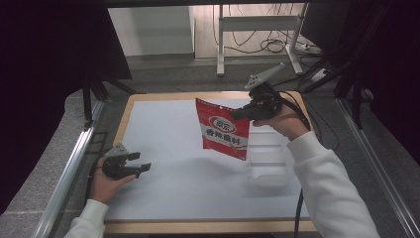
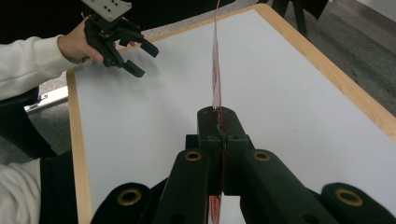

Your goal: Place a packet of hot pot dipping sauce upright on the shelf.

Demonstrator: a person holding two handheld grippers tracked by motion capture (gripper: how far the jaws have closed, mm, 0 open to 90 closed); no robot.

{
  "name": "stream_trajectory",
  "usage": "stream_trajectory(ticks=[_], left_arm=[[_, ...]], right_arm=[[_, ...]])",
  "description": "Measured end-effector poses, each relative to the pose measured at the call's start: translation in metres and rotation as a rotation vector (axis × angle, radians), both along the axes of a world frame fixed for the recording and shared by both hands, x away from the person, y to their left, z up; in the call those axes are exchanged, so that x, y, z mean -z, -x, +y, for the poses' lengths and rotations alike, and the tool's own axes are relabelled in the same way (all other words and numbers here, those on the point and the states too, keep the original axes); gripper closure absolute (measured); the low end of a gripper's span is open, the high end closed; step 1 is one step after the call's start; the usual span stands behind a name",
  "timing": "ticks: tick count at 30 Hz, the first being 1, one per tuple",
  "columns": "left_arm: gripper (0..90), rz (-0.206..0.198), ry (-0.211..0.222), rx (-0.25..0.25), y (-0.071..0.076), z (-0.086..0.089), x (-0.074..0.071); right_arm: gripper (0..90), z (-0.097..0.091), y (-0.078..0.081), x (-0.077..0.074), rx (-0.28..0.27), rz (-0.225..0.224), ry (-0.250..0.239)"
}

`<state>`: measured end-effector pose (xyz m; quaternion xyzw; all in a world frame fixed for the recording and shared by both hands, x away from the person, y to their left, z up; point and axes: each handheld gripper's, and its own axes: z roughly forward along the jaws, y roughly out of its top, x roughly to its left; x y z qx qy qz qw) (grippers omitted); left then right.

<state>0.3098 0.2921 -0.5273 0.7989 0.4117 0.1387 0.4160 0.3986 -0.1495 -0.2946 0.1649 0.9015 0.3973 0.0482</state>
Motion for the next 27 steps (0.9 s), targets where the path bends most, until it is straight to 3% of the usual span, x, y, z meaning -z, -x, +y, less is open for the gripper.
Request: stream_trajectory(ticks=[13,27], left_arm=[[30.2,0.001,-0.007,0.008,-0.001,-0.003,0.001],[30.1,-0.003,-0.014,0.010,-0.002,-0.005,0.001]], right_arm=[[89.6,-0.034,-0.004,-0.018,0.068,-0.032,-0.027],[89.6,-0.061,-0.007,-0.022,0.113,-0.038,-0.026]])
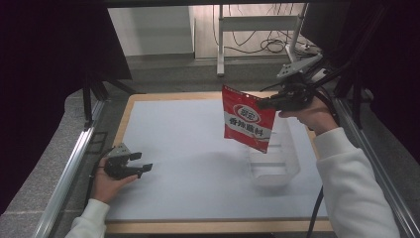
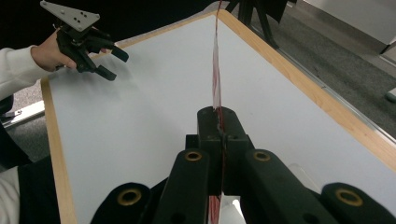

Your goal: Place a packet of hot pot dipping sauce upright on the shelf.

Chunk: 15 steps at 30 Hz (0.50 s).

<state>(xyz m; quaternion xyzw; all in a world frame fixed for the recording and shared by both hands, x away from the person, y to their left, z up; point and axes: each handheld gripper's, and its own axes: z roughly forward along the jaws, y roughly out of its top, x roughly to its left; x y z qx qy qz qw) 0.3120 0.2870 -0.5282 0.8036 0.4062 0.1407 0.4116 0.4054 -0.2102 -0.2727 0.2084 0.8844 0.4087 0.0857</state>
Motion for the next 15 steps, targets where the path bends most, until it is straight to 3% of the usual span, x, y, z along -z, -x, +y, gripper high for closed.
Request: stream_trajectory(ticks=[15], left_arm=[[30.3,0.003,-0.007,-0.003,0.000,-0.001,0.001]], right_arm=[[89.5,-0.034,-0.004,-0.003,0.021,-0.003,-0.005]])
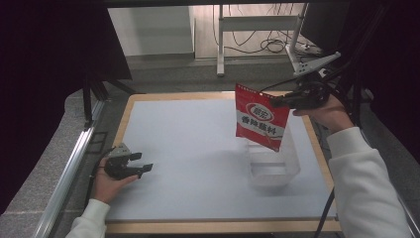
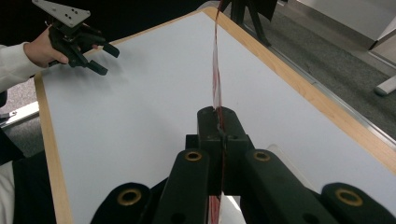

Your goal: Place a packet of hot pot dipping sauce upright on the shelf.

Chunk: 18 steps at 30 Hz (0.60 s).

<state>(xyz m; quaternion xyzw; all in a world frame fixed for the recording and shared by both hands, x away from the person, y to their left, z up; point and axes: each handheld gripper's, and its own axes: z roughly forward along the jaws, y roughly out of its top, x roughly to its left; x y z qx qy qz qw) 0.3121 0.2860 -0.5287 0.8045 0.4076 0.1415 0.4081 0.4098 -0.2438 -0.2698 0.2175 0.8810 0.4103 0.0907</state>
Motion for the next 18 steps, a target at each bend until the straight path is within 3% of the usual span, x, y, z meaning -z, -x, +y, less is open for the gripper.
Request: stream_trajectory(ticks=[18], left_arm=[[30.2,-0.002,-0.007,-0.008,0.000,0.000,0.000]], right_arm=[[89.5,-0.028,-0.005,0.000,0.037,-0.004,0.014]])
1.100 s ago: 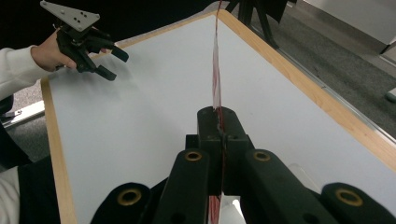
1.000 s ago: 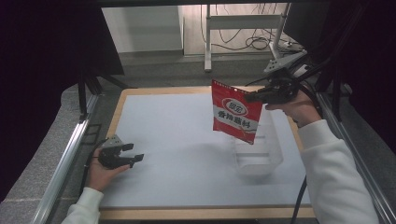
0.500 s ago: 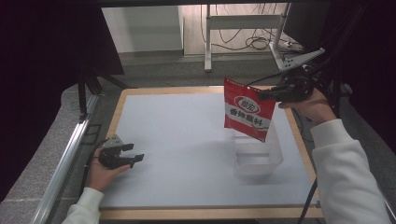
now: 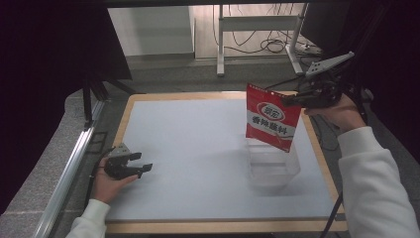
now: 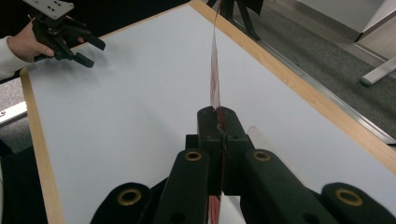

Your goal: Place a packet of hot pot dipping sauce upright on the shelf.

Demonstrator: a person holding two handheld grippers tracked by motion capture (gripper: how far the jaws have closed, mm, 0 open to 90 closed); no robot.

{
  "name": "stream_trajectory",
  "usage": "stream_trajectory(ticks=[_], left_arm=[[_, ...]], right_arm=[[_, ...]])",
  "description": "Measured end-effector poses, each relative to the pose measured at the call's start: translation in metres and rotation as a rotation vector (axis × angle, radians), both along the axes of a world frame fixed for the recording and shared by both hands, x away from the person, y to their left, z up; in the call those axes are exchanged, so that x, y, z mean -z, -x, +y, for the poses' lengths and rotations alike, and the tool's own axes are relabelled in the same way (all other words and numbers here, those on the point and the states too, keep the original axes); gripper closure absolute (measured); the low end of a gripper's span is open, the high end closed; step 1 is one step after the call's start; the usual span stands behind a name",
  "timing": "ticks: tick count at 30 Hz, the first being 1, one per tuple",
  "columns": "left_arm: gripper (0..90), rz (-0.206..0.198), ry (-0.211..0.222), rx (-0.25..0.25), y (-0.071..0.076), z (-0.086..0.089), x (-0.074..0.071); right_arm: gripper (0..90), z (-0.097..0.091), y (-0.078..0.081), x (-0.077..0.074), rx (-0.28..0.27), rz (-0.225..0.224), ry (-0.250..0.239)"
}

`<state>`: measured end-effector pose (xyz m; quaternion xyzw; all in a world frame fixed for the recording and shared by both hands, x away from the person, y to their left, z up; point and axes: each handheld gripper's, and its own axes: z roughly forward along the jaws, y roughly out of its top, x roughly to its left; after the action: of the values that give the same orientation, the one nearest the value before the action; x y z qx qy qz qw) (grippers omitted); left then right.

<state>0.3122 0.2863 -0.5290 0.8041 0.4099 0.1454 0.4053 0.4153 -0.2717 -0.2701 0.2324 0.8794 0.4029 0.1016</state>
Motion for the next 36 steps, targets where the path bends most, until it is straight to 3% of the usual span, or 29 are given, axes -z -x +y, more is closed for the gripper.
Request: stream_trajectory(ticks=[12,23,27,31,36], left_arm=[[30.3,0.000,-0.005,-0.001,0.000,-0.001,0.001],[30.3,-0.004,-0.012,0.018,-0.003,-0.004,-0.001],[30.3,-0.001,-0.009,0.026,-0.006,-0.007,0.000],[30.2,-0.006,-0.020,0.037,-0.008,-0.010,-0.002],[30.1,-0.011,-0.017,0.042,-0.008,-0.012,-0.003]], right_arm=[[89.4,-0.011,-0.011,0.021,0.031,-0.003,0.013],[88.6,-0.022,-0.012,0.055,0.093,0.048,-0.035],[68.2,-0.016,-0.004,0.053,0.136,0.000,-0.016],[45.5,-0.004,0.005,0.042,0.259,-0.081,-0.023],[38.8,0.013,0.021,0.030,0.310,-0.153,-0.074]])
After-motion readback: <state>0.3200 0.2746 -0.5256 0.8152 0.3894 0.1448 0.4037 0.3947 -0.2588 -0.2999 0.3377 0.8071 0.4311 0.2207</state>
